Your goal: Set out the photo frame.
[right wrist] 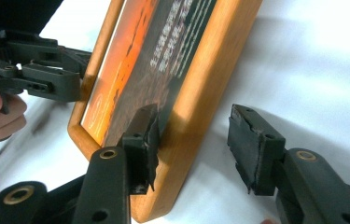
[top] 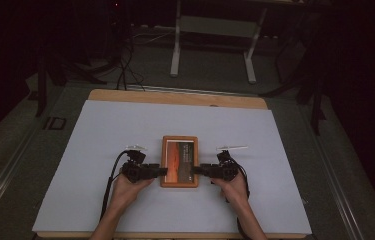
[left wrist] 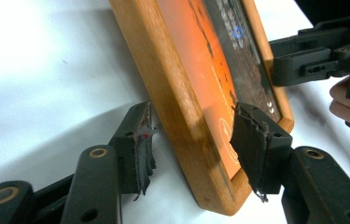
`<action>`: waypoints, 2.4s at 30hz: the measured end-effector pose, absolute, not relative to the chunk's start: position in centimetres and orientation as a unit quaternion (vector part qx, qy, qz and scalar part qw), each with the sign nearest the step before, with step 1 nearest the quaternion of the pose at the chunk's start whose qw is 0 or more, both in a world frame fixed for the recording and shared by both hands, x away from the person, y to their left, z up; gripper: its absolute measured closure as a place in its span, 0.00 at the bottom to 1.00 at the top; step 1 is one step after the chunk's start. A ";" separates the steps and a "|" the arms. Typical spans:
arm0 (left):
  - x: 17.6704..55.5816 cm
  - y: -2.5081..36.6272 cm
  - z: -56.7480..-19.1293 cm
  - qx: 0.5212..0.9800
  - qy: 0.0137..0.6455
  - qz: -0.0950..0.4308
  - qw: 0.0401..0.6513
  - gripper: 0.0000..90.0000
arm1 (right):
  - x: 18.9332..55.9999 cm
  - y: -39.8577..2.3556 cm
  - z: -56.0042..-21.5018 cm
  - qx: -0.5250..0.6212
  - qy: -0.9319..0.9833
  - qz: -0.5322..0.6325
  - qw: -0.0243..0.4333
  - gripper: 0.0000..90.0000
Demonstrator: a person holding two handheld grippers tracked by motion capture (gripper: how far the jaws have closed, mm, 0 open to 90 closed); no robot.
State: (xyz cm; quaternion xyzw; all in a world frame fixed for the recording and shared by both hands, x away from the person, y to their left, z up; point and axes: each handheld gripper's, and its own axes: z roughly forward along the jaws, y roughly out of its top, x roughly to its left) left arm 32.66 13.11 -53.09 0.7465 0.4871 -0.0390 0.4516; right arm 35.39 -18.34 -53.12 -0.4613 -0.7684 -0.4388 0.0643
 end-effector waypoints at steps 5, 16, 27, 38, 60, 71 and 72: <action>32.1 13.6 -52.5 0.744 0.486 -0.015 0.458 0.53 | 35.5 -18.8 -52.1 -0.457 -0.770 -0.443 0.041 0.55; 30.5 13.7 -51.5 0.747 0.467 0.019 0.472 0.52 | 35.7 -18.1 -49.8 -0.417 -0.788 -0.452 -0.011 0.31; 29.5 14.0 -51.3 0.756 0.451 0.054 0.471 0.52 | 37.1 -16.6 -48.1 -0.405 -0.802 -0.433 -0.067 0.64; 29.2 13.8 -50.9 0.756 0.443 0.049 0.480 0.51 | 39.2 -14.8 -47.5 -0.369 -0.810 -0.440 -0.119 1.00; 29.1 13.9 -50.4 0.751 0.443 0.051 0.487 0.50 | 40.6 -13.3 -49.4 -0.378 -0.814 -0.416 -0.147 1.00; 29.1 14.4 -49.7 0.737 0.448 0.049 0.503 0.50 | 41.4 -14.6 -50.0 -0.400 -0.811 -0.406 -0.136 1.00; 29.0 14.4 -49.7 0.736 0.449 0.046 0.505 0.49 | 41.5 -14.7 -50.1 -0.402 -0.810 -0.404 -0.135 1.00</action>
